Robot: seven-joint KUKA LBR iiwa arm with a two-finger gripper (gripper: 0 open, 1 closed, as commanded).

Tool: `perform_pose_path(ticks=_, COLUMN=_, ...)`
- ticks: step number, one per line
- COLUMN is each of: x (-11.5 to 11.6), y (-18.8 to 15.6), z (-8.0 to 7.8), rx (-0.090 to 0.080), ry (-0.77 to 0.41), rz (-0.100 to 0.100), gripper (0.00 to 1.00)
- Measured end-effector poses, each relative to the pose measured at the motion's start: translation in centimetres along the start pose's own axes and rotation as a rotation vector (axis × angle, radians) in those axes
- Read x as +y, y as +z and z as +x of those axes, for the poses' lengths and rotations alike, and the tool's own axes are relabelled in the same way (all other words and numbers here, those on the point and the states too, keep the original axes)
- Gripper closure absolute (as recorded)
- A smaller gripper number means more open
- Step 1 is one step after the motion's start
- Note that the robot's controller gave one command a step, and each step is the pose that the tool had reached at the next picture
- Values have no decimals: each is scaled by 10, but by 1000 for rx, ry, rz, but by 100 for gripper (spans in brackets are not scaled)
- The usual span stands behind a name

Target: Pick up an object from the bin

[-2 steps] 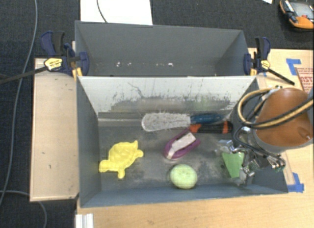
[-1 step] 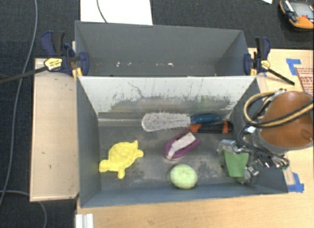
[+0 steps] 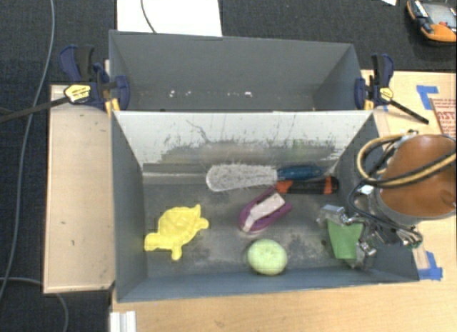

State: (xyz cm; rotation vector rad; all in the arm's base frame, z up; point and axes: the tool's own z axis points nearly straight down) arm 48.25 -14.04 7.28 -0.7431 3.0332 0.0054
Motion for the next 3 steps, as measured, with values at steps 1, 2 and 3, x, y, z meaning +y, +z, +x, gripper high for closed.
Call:
perform_pose_path(ticks=1, x=0, y=0, z=0, rx=0, ry=0, rz=0, gripper=100)
perform_pose_path(ticks=2, x=1, y=-39, z=2, rx=7, ry=4, rz=-4, gripper=100)
perform_pose_path(ticks=3, x=1, y=-81, z=2, rx=9, ry=6, rz=-6, gripper=100)
